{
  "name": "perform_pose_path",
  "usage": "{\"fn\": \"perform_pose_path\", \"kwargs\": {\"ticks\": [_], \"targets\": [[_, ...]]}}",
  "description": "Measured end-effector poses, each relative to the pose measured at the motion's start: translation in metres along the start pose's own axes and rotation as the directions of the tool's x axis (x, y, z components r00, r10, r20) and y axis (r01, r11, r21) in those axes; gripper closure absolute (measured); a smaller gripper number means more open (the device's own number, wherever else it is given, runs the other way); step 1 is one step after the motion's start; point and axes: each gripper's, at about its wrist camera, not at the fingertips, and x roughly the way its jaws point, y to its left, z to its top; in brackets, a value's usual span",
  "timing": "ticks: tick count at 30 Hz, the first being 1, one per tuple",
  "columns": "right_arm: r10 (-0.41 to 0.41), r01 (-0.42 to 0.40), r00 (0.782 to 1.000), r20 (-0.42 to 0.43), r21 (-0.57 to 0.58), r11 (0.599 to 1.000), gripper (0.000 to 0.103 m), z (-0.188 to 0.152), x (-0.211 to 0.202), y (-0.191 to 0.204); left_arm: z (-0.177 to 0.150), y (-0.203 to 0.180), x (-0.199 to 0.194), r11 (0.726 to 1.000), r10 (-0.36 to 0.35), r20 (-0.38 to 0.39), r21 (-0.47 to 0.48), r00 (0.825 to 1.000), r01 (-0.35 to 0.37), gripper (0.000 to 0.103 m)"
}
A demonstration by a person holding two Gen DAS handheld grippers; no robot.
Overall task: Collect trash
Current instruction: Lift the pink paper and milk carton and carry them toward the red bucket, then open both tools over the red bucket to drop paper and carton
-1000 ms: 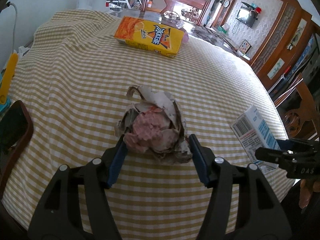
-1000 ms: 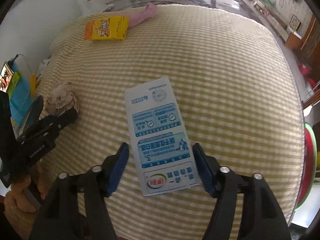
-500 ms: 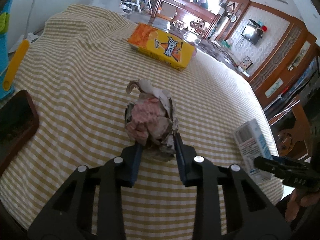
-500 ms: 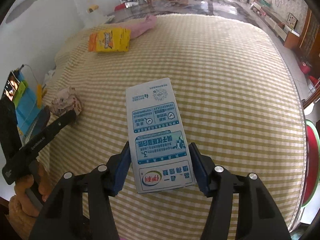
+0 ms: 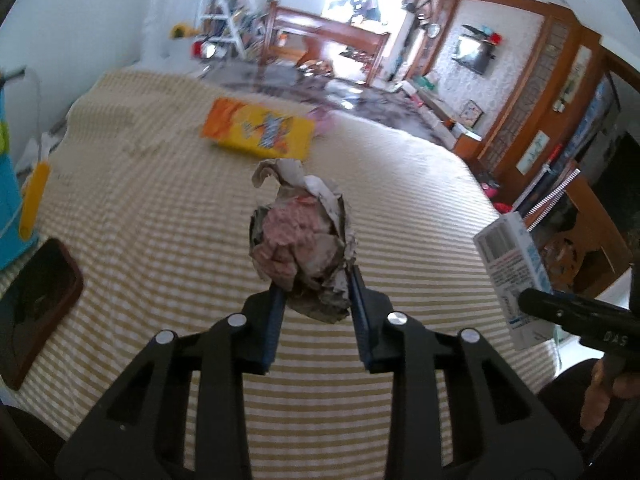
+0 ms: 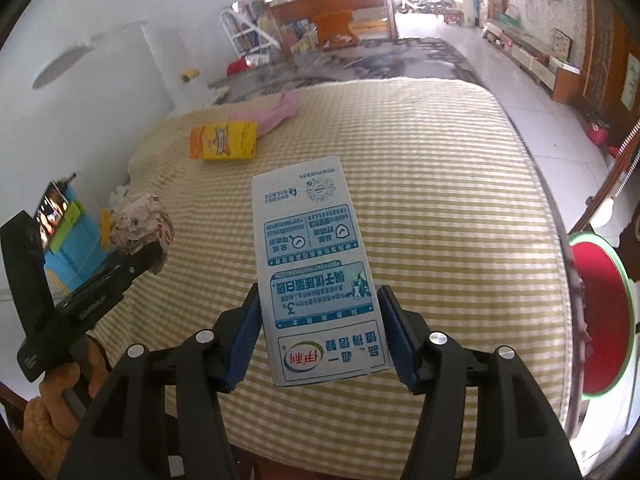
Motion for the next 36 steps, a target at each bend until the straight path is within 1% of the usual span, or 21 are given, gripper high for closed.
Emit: {"fn": "perform_pose_path", "kwargs": {"ticks": [4, 9, 12, 13, 15, 18, 20, 23, 25, 27, 29, 30, 31, 35, 36], "targets": [[-0.002, 0.000, 0.999, 0.051, 0.046, 0.999, 0.047, -0.003, -0.024, -0.018, 0.006, -0.038, -0.010, 0.997, -0.040, 0.023, 0.071, 0.999, 0.039, 0.073], [-0.011, -0.004, 0.993, 0.120, 0.123, 0.992, 0.047, -0.010, -0.057, -0.051, 0.012, -0.079, -0.013, 0.985, -0.106, 0.024, 0.138, 0.994, 0.102, 0.073], [-0.030, 0.003, 0.987, 0.159, 0.168, 0.986, 0.047, -0.014, -0.074, -0.072, 0.013, -0.096, -0.013, 0.972, -0.177, 0.016, 0.158, 0.984, 0.172, 0.073], [-0.038, 0.005, 0.984, 0.172, 0.187, 0.982, 0.047, -0.016, -0.079, -0.081, 0.014, -0.103, -0.011, 0.966, -0.207, 0.004, 0.158, 0.978, 0.204, 0.073], [-0.044, 0.002, 0.982, 0.185, 0.221, 0.975, 0.047, -0.019, -0.086, -0.095, 0.015, -0.117, -0.006, 0.958, -0.235, -0.021, 0.162, 0.972, 0.235, 0.073], [-0.027, -0.038, 0.978, 0.208, 0.298, 0.954, 0.047, -0.024, -0.093, -0.118, 0.016, -0.137, 0.001, 0.947, -0.265, -0.046, 0.178, 0.963, 0.269, 0.073], [-0.032, -0.048, 0.973, 0.229, 0.338, 0.940, 0.047, -0.028, -0.101, -0.133, 0.016, -0.150, 0.006, 0.936, -0.288, -0.063, 0.194, 0.956, 0.295, 0.073], [-0.064, -0.036, 0.966, 0.252, 0.375, 0.926, 0.047, -0.033, -0.110, -0.148, 0.018, -0.175, 0.020, 0.910, -0.341, -0.120, 0.207, 0.932, 0.359, 0.073], [-0.103, -0.009, 0.961, 0.258, 0.401, 0.916, 0.047, -0.038, -0.116, -0.160, 0.020, -0.195, 0.031, 0.891, -0.380, -0.163, 0.198, 0.910, 0.408, 0.073], [-0.121, -0.003, 0.959, 0.256, 0.438, 0.899, 0.047, -0.044, -0.120, -0.174, 0.022, -0.215, 0.042, 0.871, -0.412, -0.196, 0.203, 0.890, 0.448, 0.073], [-0.145, 0.006, 0.958, 0.247, 0.488, 0.873, 0.047, -0.053, -0.124, -0.194, 0.022, -0.231, 0.050, 0.854, -0.434, -0.223, 0.208, 0.873, 0.477, 0.073], [-0.159, 0.015, 0.957, 0.242, 0.507, 0.862, 0.047, -0.055, -0.125, -0.202, 0.021, -0.242, 0.057, 0.842, -0.448, -0.243, 0.208, 0.860, 0.498, 0.073], [-0.179, 0.029, 0.956, 0.234, 0.528, 0.849, 0.047, -0.059, -0.127, -0.213, 0.021, -0.251, 0.061, 0.835, -0.455, -0.258, 0.208, 0.852, 0.509, 0.073], [-0.229, 0.066, 0.949, 0.215, 0.577, 0.814, 0.047, -0.066, -0.129, -0.239, 0.015, -0.283, 0.085, 0.805, -0.479, -0.337, 0.201, 0.811, 0.559, 0.073], [-0.240, 0.070, 0.947, 0.215, 0.589, 0.805, 0.047, -0.066, -0.129, -0.244, 0.014, -0.288, 0.088, 0.800, -0.481, -0.347, 0.204, 0.805, 0.565, 0.073]]}}
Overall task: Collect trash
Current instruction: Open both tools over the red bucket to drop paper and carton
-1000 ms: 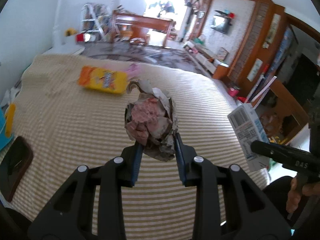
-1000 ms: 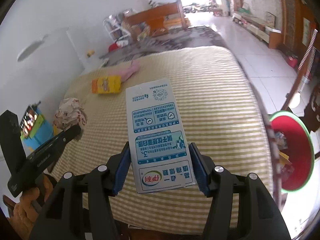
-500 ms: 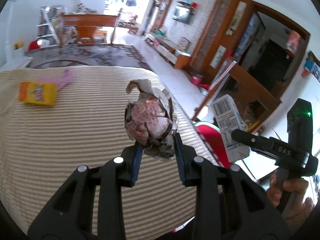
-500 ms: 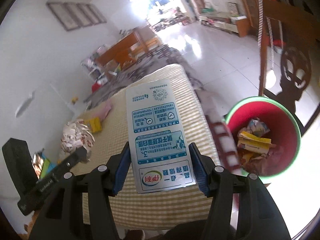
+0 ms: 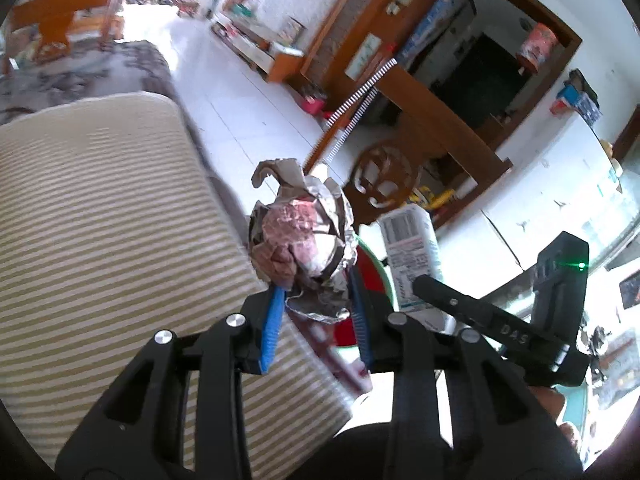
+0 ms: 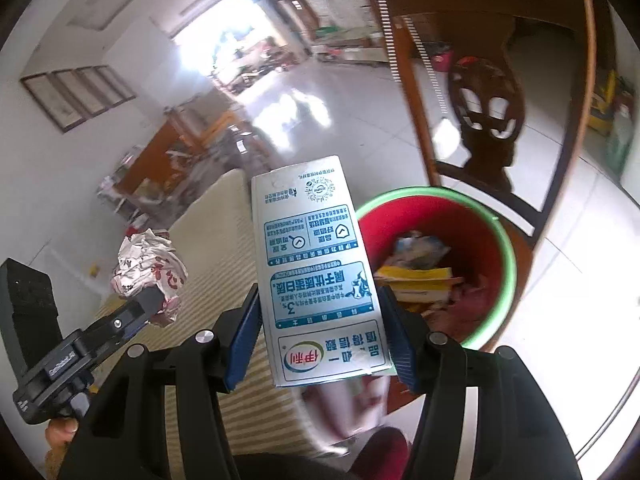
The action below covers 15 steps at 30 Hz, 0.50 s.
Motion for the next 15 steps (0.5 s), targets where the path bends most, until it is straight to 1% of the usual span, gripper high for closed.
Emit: {"fn": "perform_pose_path", "kwargs": {"ticks": [2, 3, 4, 5, 6, 8, 9, 11, 12, 14, 15], "targets": [[-0.011, 0.011, 1.000, 0.009, 0.017, 1.000, 0.046, 0.004, 0.003, -0.006, 0.004, -0.008, 0.015, 1.000, -0.024, -0.027, 0.018, 0.999, 0.024, 0.070], [-0.021, 0.020, 1.000, 0.013, 0.026, 0.999, 0.045, 0.005, 0.005, -0.008, 0.006, -0.011, 0.021, 0.999, -0.037, -0.042, 0.022, 0.998, 0.038, 0.061], [-0.030, 0.030, 0.999, 0.016, 0.035, 0.999, 0.045, 0.008, 0.007, -0.010, 0.008, -0.011, 0.025, 0.999, -0.044, -0.051, 0.021, 0.998, 0.045, 0.054], [-0.037, 0.036, 0.999, 0.015, 0.043, 0.998, 0.040, 0.009, 0.010, -0.012, 0.010, -0.011, 0.029, 0.999, -0.046, -0.054, 0.015, 0.997, 0.047, 0.037], [-0.039, 0.038, 0.999, 0.017, 0.053, 0.998, 0.034, 0.010, 0.011, -0.012, 0.011, -0.009, 0.031, 0.999, -0.047, -0.043, 0.004, 0.998, 0.047, 0.032], [-0.053, 0.051, 0.998, 0.026, 0.062, 0.997, 0.030, 0.012, 0.015, -0.013, 0.012, -0.002, 0.029, 0.998, -0.055, -0.031, -0.024, 0.998, 0.054, 0.030], [-0.065, 0.063, 0.997, 0.031, 0.059, 0.996, 0.028, 0.013, 0.016, -0.011, 0.010, 0.000, 0.028, 0.998, -0.055, -0.028, -0.032, 0.998, 0.055, 0.026], [-0.071, 0.069, 0.997, 0.031, 0.053, 0.996, 0.027, 0.013, 0.019, -0.007, 0.010, 0.012, 0.024, 0.998, -0.033, -0.016, -0.053, 0.999, 0.032, 0.024], [-0.061, 0.060, 0.998, 0.034, 0.050, 0.997, 0.027, 0.013, 0.019, -0.002, 0.007, 0.023, 0.018, 0.998, -0.008, -0.005, -0.069, 1.000, 0.008, 0.024], [-0.017, 0.016, 0.999, 0.035, 0.023, 1.000, 0.026, 0.011, 0.018, 0.016, 0.003, 0.046, 0.006, 0.992, 0.054, 0.026, -0.113, 0.998, -0.051, 0.024], [0.003, -0.002, 1.000, 0.024, -0.036, 0.999, 0.026, 0.010, 0.017, 0.035, 0.003, 0.061, -0.001, 0.984, 0.098, 0.041, -0.152, 0.994, -0.091, 0.024]]}}
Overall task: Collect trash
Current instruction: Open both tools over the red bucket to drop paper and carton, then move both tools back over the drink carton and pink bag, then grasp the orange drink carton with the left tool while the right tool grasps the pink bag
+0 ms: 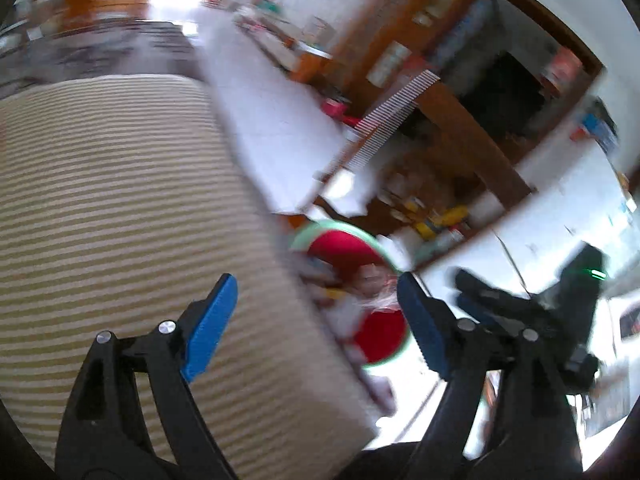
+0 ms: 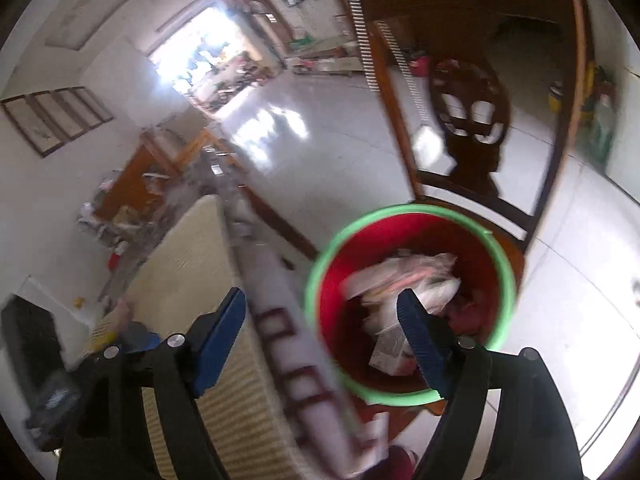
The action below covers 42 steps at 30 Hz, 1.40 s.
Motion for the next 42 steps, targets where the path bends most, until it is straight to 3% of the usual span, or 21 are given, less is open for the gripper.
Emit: {"fn": "perform_pose_path", "kwargs": {"ticks": [3, 6, 8, 9, 12, 13, 15, 18, 23, 27, 29, 33, 35, 37, 38, 42], "targets": [[0.043, -0.042, 0.999, 0.004, -0.117, 0.992, 0.026, -0.001, -0.006, 0.043, 0.007, 0.061, -0.024, 0.981, 0.117, 0.041, -0.161, 0.992, -0.109, 0.024], [0.204, -0.202, 0.979, -0.002, -0.130, 0.971, 0.022, -0.010, -0.006, 0.084, 0.016, 0.124, -0.054, 0.924, 0.269, 0.079, -0.303, 0.960, -0.234, 0.024], [0.261, -0.264, 0.964, -0.043, -0.179, 0.948, 0.022, -0.025, 0.008, 0.113, 0.022, 0.172, -0.081, 0.854, 0.388, 0.103, -0.413, 0.916, -0.315, 0.024], [0.264, -0.270, 0.963, -0.056, -0.198, 0.942, 0.022, -0.033, 0.015, 0.123, 0.024, 0.185, -0.089, 0.834, 0.413, 0.112, -0.446, 0.904, -0.326, 0.024], [0.236, -0.271, 0.961, -0.147, -0.300, 0.915, 0.022, -0.059, 0.036, 0.157, 0.029, 0.244, -0.126, 0.717, 0.514, 0.119, -0.603, 0.850, -0.350, 0.024], [0.243, -0.274, 0.961, -0.131, -0.342, 0.899, 0.023, -0.063, 0.034, 0.164, 0.029, 0.260, -0.133, 0.685, 0.525, 0.113, -0.644, 0.843, -0.341, 0.024], [0.204, -0.232, 0.973, -0.111, -0.402, 0.886, 0.023, -0.069, 0.032, 0.173, 0.029, 0.285, -0.139, 0.639, 0.507, 0.106, -0.713, 0.856, -0.290, 0.024], [0.195, -0.228, 0.973, -0.123, -0.395, 0.890, 0.023, -0.069, 0.035, 0.171, 0.032, 0.305, -0.136, 0.597, 0.483, 0.104, -0.765, 0.869, -0.240, 0.024], [0.192, -0.225, 0.974, -0.123, -0.389, 0.893, 0.023, -0.070, 0.036, 0.170, 0.047, 0.316, -0.128, 0.580, 0.502, 0.088, -0.772, 0.860, -0.259, 0.016], [0.186, -0.222, 0.974, -0.128, -0.408, 0.885, 0.023, -0.071, 0.039, 0.170, 0.039, 0.329, -0.133, 0.530, 0.517, 0.085, -0.813, 0.852, -0.240, 0.014], [0.182, -0.221, 0.974, -0.132, -0.410, 0.885, 0.023, -0.072, 0.042, 0.169, 0.039, 0.332, -0.132, 0.518, 0.518, 0.087, -0.824, 0.851, -0.231, 0.014], [0.171, -0.215, 0.975, -0.140, -0.418, 0.883, 0.023, -0.073, 0.046, 0.170, 0.046, 0.333, -0.138, 0.529, 0.542, 0.096, -0.811, 0.835, -0.250, 0.009], [0.164, -0.212, 0.975, -0.147, -0.424, 0.880, 0.023, -0.075, 0.048, 0.170, 0.052, 0.334, -0.134, 0.540, 0.539, 0.081, -0.797, 0.838, -0.271, 0.009], [0.160, -0.211, 0.975, -0.152, -0.430, 0.878, 0.023, -0.076, 0.050, 0.171, 0.058, 0.338, -0.129, 0.534, 0.545, 0.044, -0.788, 0.838, -0.306, 0.026], [0.159, -0.210, 0.975, -0.153, -0.431, 0.878, 0.023, -0.076, 0.050, 0.171, 0.060, 0.341, -0.128, 0.543, 0.531, 0.040, -0.783, 0.847, -0.303, 0.032], [0.149, -0.203, 0.976, -0.157, -0.430, 0.880, 0.023, -0.077, 0.054, 0.171, 0.056, 0.336, -0.133, 0.599, 0.475, 0.065, -0.754, 0.877, -0.269, 0.039]]}}
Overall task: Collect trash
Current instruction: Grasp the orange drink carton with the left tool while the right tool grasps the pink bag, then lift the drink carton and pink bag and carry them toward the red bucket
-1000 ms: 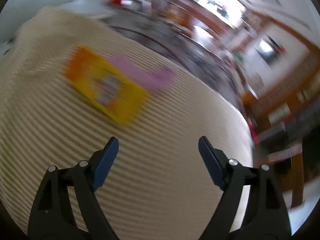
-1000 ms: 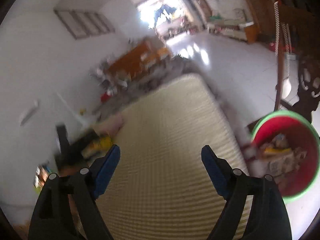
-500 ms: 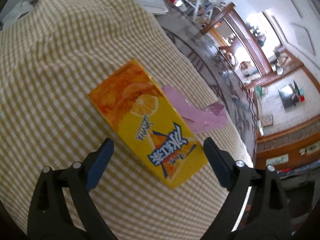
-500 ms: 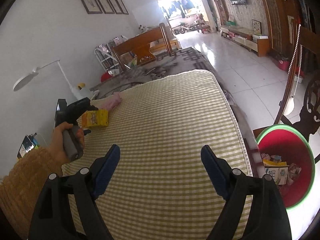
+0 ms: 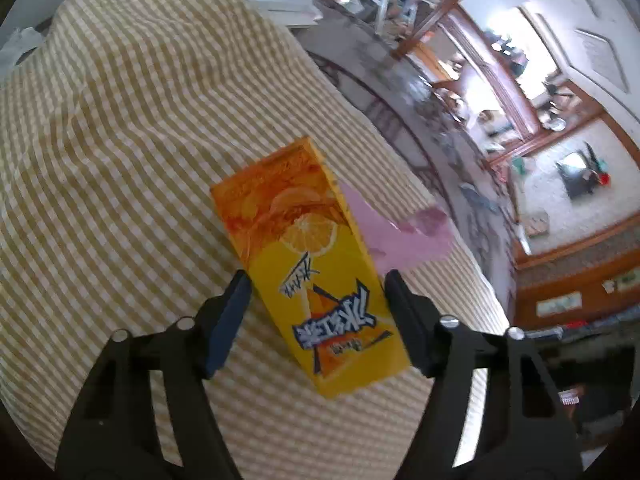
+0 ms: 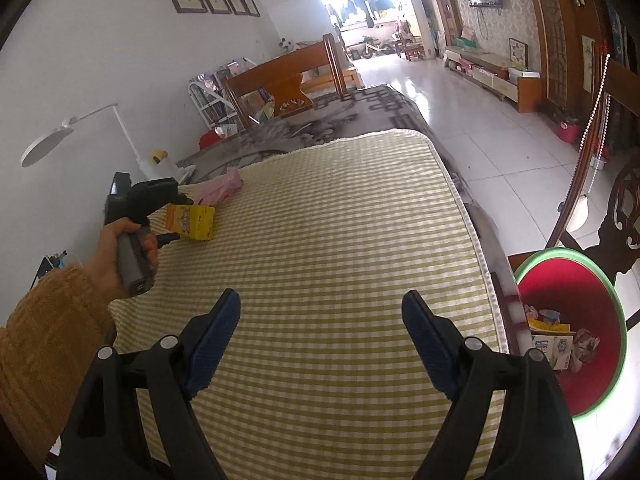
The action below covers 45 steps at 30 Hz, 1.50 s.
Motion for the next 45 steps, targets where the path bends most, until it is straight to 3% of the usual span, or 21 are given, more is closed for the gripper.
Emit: {"fn": "perform_pose_path", "kwargs": {"ticks": [6, 11, 13, 15, 19, 23, 30, 33, 34, 36, 37, 39, 41, 45], "targets": [[-0.005, 0.005, 0.999, -0.033, -0.020, 1.000, 0.023, -0.002, 0.008, 0.004, -0.023, 0.021, -0.049, 0.987, -0.045, -0.007, 0.154, 0.999, 0.046, 0.039], [0.003, -0.012, 0.988, -0.152, -0.060, 0.998, 0.023, -0.004, 0.041, 0.019, -0.051, 0.068, -0.094, 0.968, -0.098, -0.052, 0.228, 0.994, 0.107, 0.039], [0.031, -0.037, 0.976, -0.215, -0.024, 0.999, 0.023, -0.001, 0.059, 0.024, -0.060, 0.087, -0.099, 0.965, -0.130, -0.097, 0.216, 0.987, 0.149, 0.039], [0.069, -0.066, 0.964, -0.257, 0.023, 0.998, 0.023, 0.007, 0.081, 0.032, -0.070, 0.097, -0.100, 0.962, -0.121, -0.120, 0.232, 0.985, 0.146, 0.039], [0.085, -0.075, 0.967, -0.241, 0.050, 0.996, 0.023, 0.036, 0.116, 0.065, -0.091, 0.090, -0.093, 0.937, -0.141, -0.099, 0.307, 0.985, 0.165, 0.039], [0.114, -0.097, 0.976, -0.185, 0.098, 0.990, 0.017, 0.084, 0.167, 0.109, -0.094, 0.093, -0.085, 0.937, -0.192, -0.108, 0.277, 0.975, 0.215, 0.039], [-0.025, 0.027, 0.985, -0.169, 0.008, 1.000, 0.017, 0.140, 0.274, 0.181, -0.092, 0.101, -0.081, 0.945, -0.223, -0.107, 0.220, 0.969, 0.242, 0.039], [-0.089, 0.097, 0.968, -0.235, 0.020, 0.995, 0.018, 0.141, 0.324, 0.198, -0.091, 0.101, -0.082, 0.944, -0.224, -0.107, 0.222, 0.969, 0.242, 0.039], [-0.095, 0.104, 0.964, -0.249, 0.021, 0.994, 0.020, 0.140, 0.334, 0.199, -0.091, 0.103, -0.082, 0.945, -0.228, -0.107, 0.217, 0.968, 0.246, 0.039], [-0.122, 0.131, 0.958, -0.260, 0.017, 0.991, 0.049, 0.138, 0.345, 0.199, -0.089, 0.105, -0.082, 0.945, -0.234, -0.105, 0.209, 0.967, 0.251, 0.039], [-0.122, 0.132, 0.961, -0.250, 0.025, 0.991, 0.049, 0.137, 0.344, 0.198, -0.088, 0.105, -0.082, 0.945, -0.235, -0.103, 0.209, 0.967, 0.252, 0.039], [-0.109, 0.120, 0.969, -0.222, 0.034, 0.992, 0.064, 0.136, 0.336, 0.196, -0.088, 0.105, -0.081, 0.943, -0.242, -0.107, 0.210, 0.964, 0.260, 0.039], [-0.052, 0.062, 0.977, -0.206, 0.041, 0.997, 0.072, 0.136, 0.317, 0.190, -0.089, 0.106, -0.079, 0.942, -0.251, -0.113, 0.200, 0.961, 0.269, 0.038], [0.023, -0.017, 0.985, -0.173, 0.033, 0.999, 0.074, 0.135, 0.264, 0.171, -0.089, 0.105, -0.077, 0.941, -0.257, -0.110, 0.196, 0.960, 0.274, 0.038]]}}
